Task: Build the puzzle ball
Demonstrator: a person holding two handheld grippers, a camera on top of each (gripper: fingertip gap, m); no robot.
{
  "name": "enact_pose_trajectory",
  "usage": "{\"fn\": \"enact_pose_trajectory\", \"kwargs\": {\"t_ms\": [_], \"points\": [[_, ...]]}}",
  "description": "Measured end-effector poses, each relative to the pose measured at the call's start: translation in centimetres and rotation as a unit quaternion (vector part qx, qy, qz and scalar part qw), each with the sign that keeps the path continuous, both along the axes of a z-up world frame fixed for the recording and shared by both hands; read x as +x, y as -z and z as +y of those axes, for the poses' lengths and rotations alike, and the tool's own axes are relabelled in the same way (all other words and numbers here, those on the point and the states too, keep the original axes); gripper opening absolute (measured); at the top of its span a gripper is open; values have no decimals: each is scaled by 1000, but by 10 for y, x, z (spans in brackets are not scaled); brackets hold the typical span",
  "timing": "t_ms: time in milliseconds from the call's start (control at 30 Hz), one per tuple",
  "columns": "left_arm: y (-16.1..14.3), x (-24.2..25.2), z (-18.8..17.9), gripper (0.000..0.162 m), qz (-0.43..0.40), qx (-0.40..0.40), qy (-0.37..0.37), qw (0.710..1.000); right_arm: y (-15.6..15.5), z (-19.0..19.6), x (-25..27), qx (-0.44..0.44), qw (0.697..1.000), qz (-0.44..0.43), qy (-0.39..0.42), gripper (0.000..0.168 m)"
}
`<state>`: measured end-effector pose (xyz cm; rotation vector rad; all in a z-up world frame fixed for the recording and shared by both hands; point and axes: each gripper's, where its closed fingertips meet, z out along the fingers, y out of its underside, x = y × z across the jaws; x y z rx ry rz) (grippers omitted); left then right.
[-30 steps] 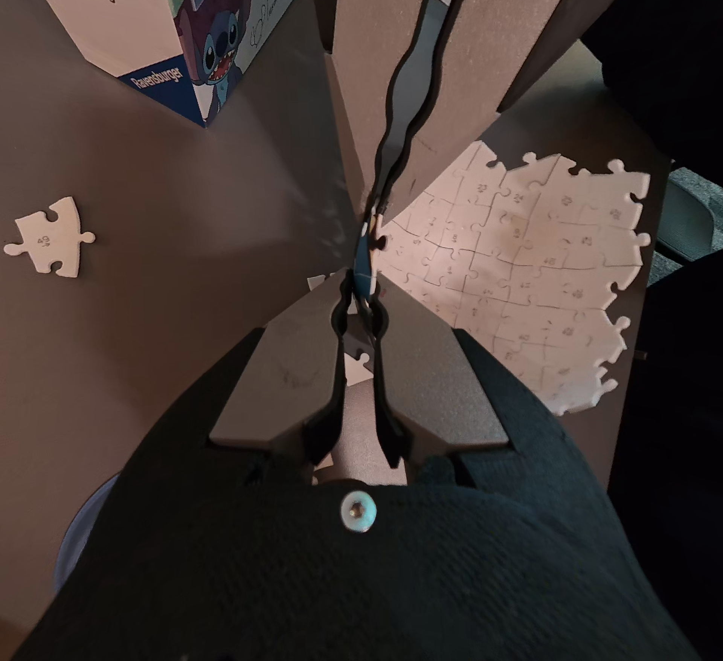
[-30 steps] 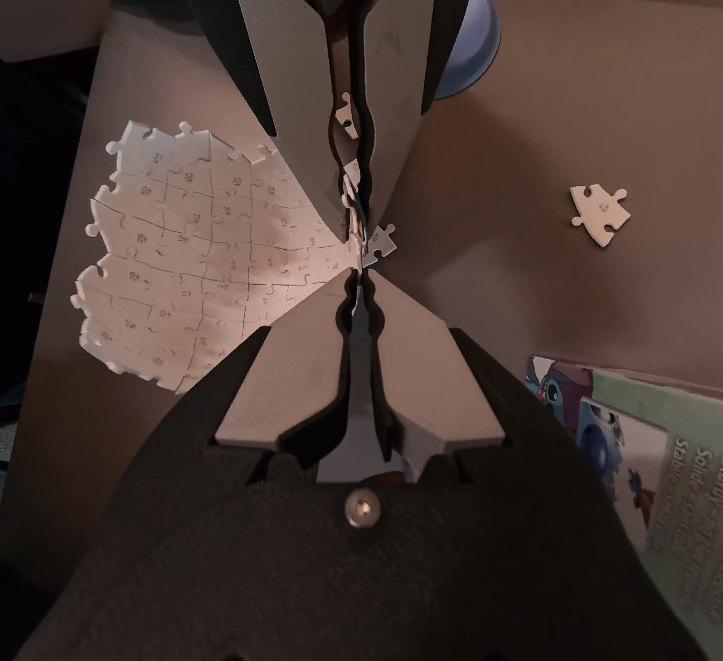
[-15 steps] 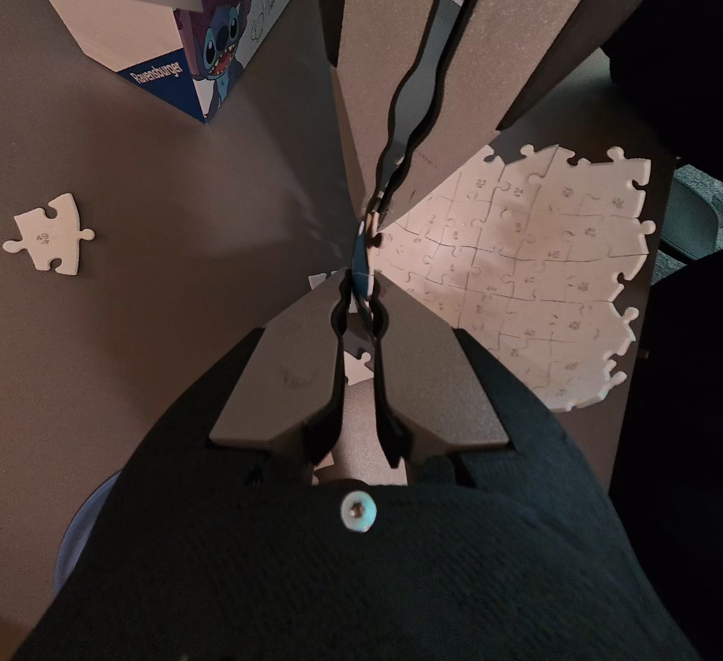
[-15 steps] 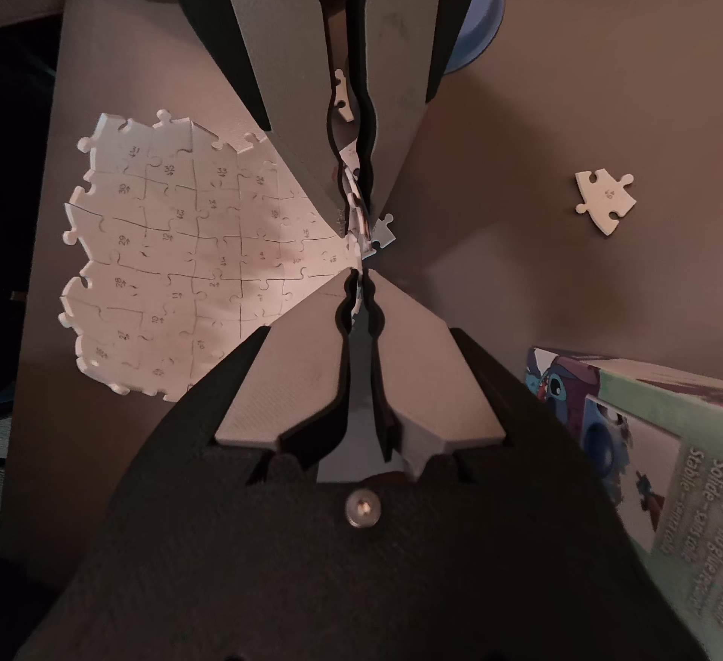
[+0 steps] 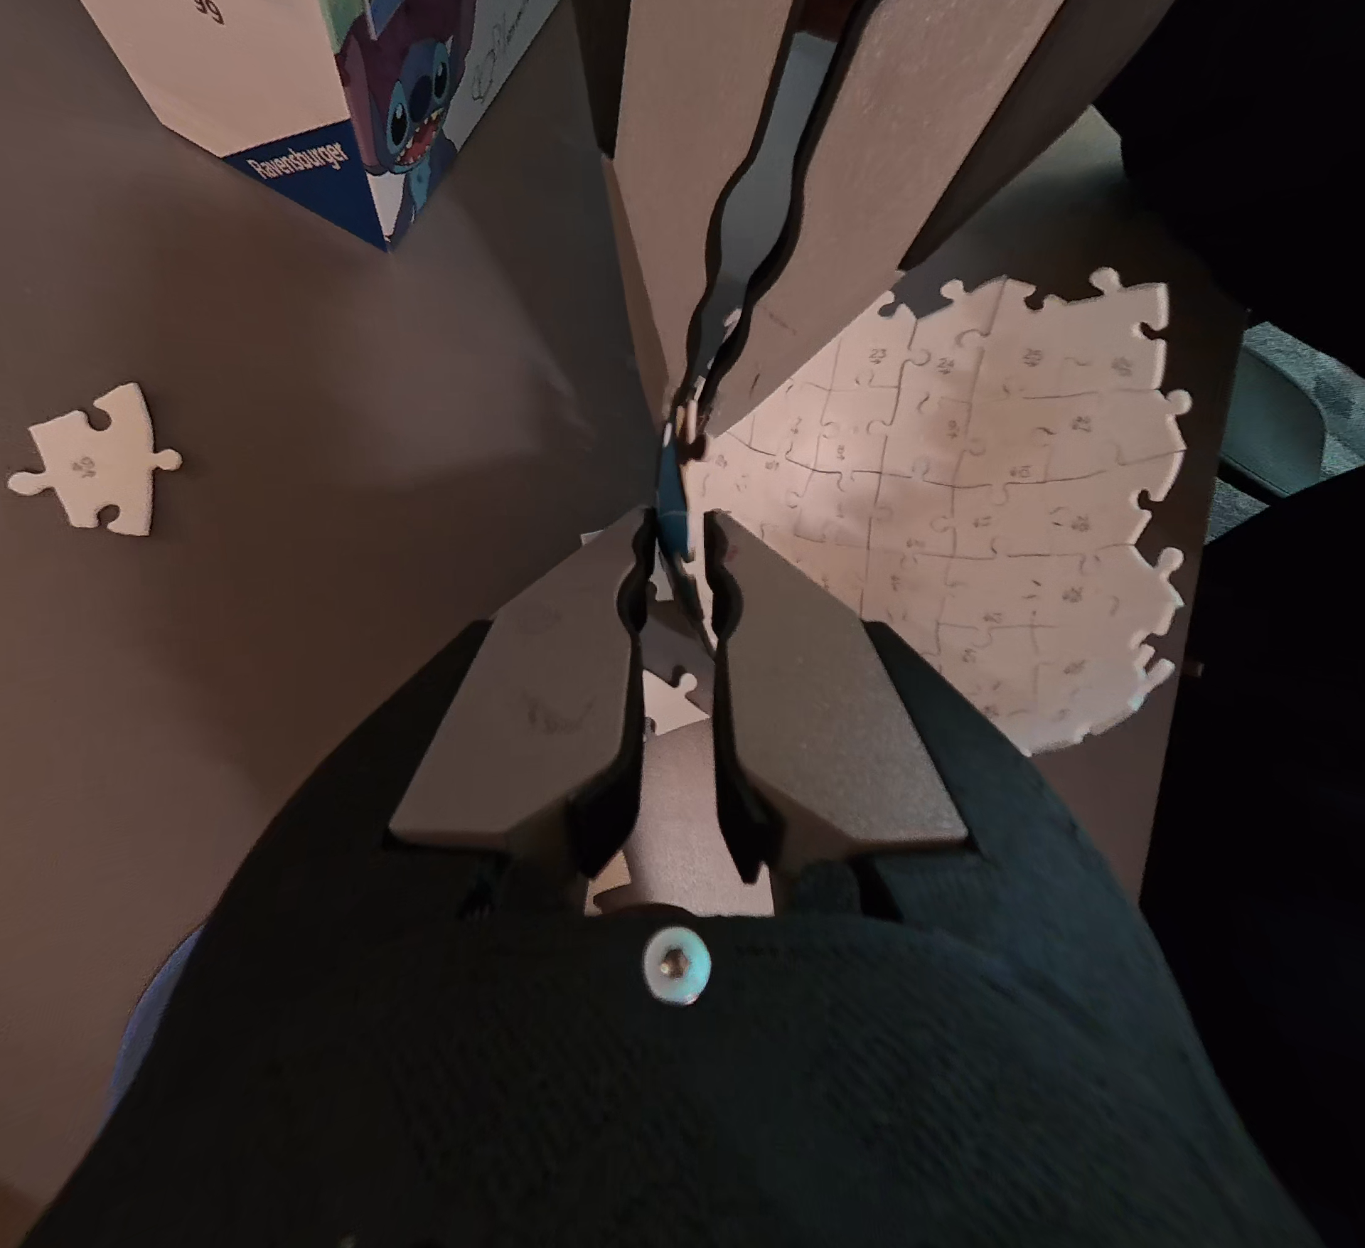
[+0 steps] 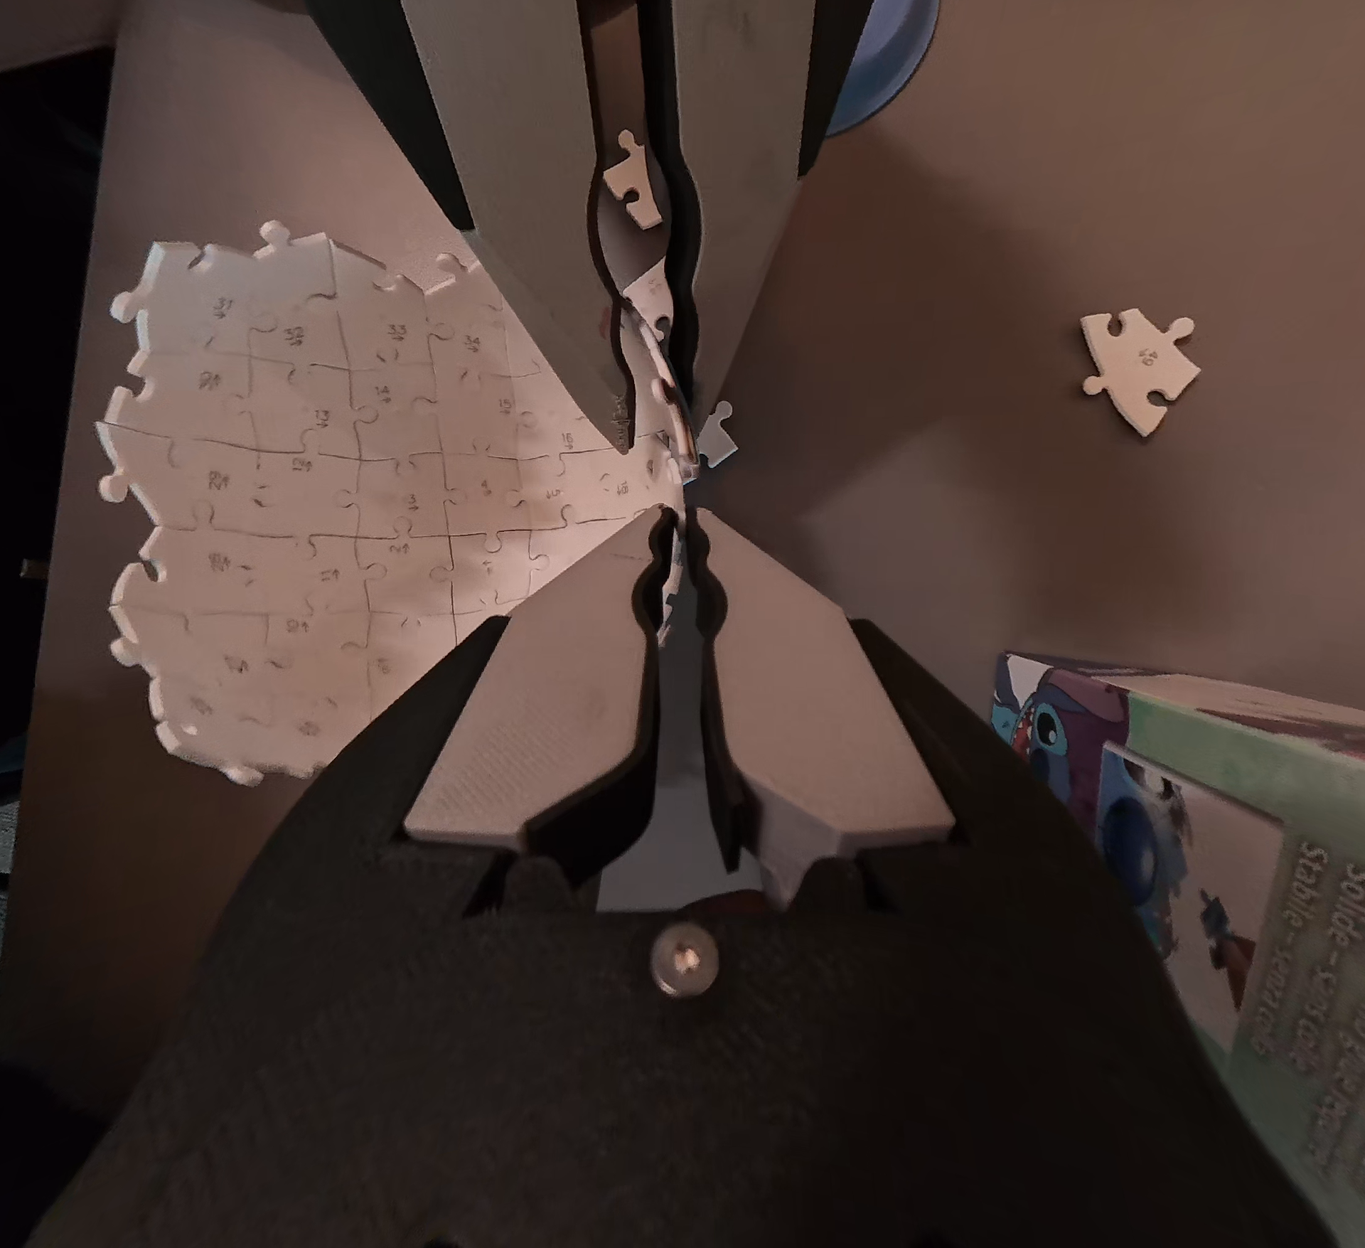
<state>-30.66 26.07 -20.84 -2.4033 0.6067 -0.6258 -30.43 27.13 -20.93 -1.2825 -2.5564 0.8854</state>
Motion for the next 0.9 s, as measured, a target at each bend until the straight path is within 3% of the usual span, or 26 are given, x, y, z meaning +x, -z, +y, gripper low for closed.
{"fn": "enact_pose_trajectory", "kwargs": {"t_ms": [900], "points": [[11, 2, 6, 5, 10, -26, 4, 1000, 7, 4, 4, -15, 999, -28, 19, 1]]}}
